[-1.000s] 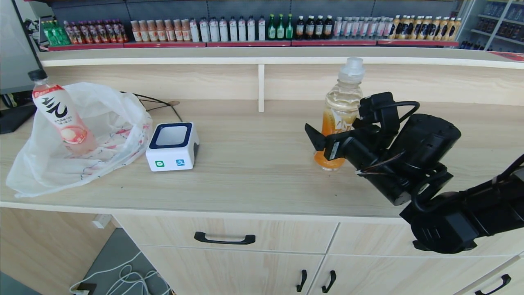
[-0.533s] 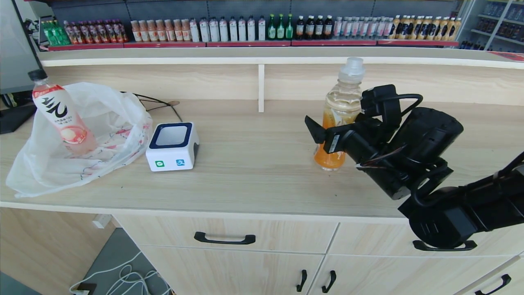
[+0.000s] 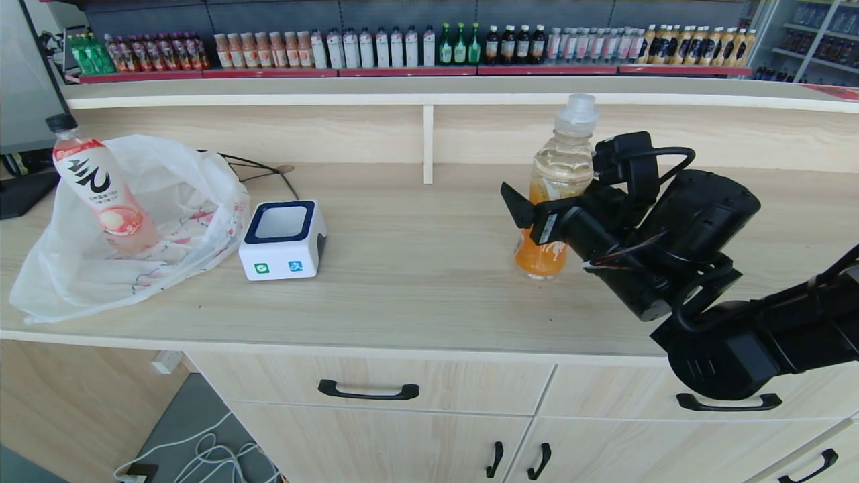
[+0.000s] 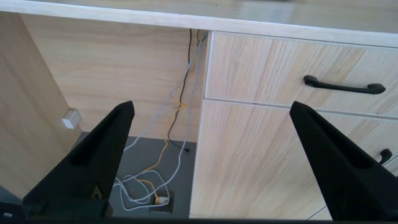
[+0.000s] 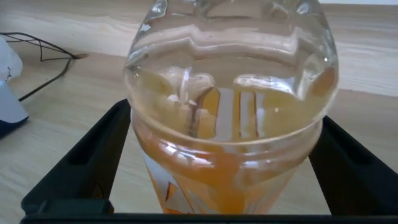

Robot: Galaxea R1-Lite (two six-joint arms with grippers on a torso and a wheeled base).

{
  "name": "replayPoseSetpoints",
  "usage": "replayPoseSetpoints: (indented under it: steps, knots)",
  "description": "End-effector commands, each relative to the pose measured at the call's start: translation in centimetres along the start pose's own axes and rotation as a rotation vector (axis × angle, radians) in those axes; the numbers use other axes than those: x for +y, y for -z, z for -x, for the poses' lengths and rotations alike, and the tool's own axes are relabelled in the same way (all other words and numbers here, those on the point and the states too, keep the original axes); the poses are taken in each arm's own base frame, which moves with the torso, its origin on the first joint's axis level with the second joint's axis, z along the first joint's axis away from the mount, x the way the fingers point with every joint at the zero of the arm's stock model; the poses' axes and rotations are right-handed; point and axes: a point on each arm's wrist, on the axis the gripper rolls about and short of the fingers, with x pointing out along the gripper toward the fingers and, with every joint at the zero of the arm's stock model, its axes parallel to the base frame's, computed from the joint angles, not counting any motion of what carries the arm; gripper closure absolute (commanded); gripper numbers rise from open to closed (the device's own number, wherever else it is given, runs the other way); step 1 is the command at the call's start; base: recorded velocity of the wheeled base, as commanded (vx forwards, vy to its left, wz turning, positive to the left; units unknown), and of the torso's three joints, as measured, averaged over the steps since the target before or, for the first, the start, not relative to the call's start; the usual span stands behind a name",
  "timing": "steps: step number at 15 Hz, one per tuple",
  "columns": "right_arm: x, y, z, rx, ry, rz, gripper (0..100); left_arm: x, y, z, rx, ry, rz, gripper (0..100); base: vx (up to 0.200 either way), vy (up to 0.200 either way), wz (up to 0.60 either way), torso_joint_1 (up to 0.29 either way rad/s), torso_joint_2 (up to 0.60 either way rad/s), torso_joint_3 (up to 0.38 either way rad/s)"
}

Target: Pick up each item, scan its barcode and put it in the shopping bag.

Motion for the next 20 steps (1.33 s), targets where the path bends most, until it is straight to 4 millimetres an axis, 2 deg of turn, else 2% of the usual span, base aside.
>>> replayPoseSetpoints:
  steps: [1, 20]
  knots:
    - [0.0, 0.0, 0.0, -0.002, -0.002, 0.0, 100, 0.0, 0.0, 0.0, -0.001, 0.0, 0.0, 0, 0.0, 0.0, 0.0, 0.0, 0.0, 0.0]
    - [-0.3, -2.0, 1.0, -0.045, -0.005, -0.01, 100, 0.0, 0.0, 0.0, -0.001, -0.001, 0.0, 0, 0.0, 0.0, 0.0, 0.0, 0.0, 0.0]
